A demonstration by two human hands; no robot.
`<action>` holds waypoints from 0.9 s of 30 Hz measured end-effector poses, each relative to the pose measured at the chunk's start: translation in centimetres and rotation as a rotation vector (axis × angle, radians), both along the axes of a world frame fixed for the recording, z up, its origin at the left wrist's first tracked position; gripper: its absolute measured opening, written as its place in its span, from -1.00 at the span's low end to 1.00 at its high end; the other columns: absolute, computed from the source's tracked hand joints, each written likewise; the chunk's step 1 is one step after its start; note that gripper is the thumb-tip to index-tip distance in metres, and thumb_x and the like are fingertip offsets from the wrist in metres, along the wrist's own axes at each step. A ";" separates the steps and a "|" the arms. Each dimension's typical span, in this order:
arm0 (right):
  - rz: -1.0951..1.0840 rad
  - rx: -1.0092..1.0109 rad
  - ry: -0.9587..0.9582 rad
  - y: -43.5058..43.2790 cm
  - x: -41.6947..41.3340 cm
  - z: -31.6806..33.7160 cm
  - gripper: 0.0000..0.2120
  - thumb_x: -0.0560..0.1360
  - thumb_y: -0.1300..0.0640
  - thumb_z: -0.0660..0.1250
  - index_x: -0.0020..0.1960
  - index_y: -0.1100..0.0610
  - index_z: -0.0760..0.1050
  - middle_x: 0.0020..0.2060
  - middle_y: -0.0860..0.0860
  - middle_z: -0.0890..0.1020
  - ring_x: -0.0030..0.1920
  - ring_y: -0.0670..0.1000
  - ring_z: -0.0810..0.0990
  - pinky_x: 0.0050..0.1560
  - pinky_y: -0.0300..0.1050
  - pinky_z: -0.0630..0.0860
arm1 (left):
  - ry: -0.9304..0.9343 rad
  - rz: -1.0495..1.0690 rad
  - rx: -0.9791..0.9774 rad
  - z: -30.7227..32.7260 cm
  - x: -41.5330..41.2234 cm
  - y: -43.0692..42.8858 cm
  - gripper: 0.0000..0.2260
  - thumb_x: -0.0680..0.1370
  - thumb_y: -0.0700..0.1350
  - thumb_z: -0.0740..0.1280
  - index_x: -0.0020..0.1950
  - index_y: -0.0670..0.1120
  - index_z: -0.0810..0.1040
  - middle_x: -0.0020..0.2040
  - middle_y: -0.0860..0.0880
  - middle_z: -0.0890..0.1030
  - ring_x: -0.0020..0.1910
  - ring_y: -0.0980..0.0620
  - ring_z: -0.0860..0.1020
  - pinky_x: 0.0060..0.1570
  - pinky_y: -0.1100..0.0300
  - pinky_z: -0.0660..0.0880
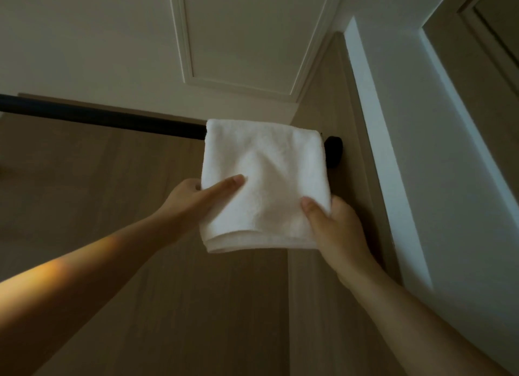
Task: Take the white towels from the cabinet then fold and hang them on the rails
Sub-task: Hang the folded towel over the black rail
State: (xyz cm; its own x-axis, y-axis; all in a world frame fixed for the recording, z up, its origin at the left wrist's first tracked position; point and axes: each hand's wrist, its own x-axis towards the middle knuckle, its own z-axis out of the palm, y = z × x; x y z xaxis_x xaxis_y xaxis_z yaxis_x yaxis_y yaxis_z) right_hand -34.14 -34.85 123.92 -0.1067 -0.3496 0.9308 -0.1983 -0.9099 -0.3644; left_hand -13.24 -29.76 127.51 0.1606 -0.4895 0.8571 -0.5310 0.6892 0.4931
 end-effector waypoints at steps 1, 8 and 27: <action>-0.038 -0.059 -0.008 0.2 -0.1 0.6 -0.76 0.62 -0.04 0.20 0.16 0.10 0.43 -0.14 -0.13 0.53 -0.22 -0.22 0.52 -0.44 -0.49 0.39 | -0.007 -0.019 0.021 -0.2 0.1 0.0 -0.43 0.25 0.41 0.40 -0.09 -0.07 0.61 -0.27 0.01 0.69 -0.35 0.10 0.66 -0.37 0.25 0.55; -0.132 -0.107 0.089 -1.0 1.3 1.9 -0.71 0.65 -0.09 0.07 0.12 0.12 0.38 -0.17 -0.10 0.51 -0.27 -0.18 0.53 -0.48 -0.42 0.37 | 0.060 -0.253 0.116 -2.0 0.5 0.2 -0.56 0.31 0.15 0.44 -0.03 -0.18 0.60 -0.23 -0.02 0.71 -0.22 0.02 0.69 -0.16 0.16 0.63; 0.046 0.153 0.104 -1.1 1.3 -0.1 -0.58 0.63 -0.19 -0.01 0.29 0.03 0.39 -0.05 -0.06 0.53 -0.12 -0.14 0.54 -0.21 -0.19 0.51 | -0.011 -0.304 0.148 -2.4 1.8 1.2 -0.78 0.42 -0.09 0.43 -0.04 -0.21 0.61 -0.29 0.02 0.68 -0.28 0.10 0.65 -0.25 0.28 0.61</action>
State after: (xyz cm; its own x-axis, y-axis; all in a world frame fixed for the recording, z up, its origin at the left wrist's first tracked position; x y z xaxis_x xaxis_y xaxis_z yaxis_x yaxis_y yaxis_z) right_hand -32.79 -35.99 123.80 0.0070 -0.4899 0.8718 -0.2017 -0.8546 -0.4786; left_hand -11.41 -28.59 125.11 -0.0212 -0.6329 0.7739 -0.3179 0.7382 0.5950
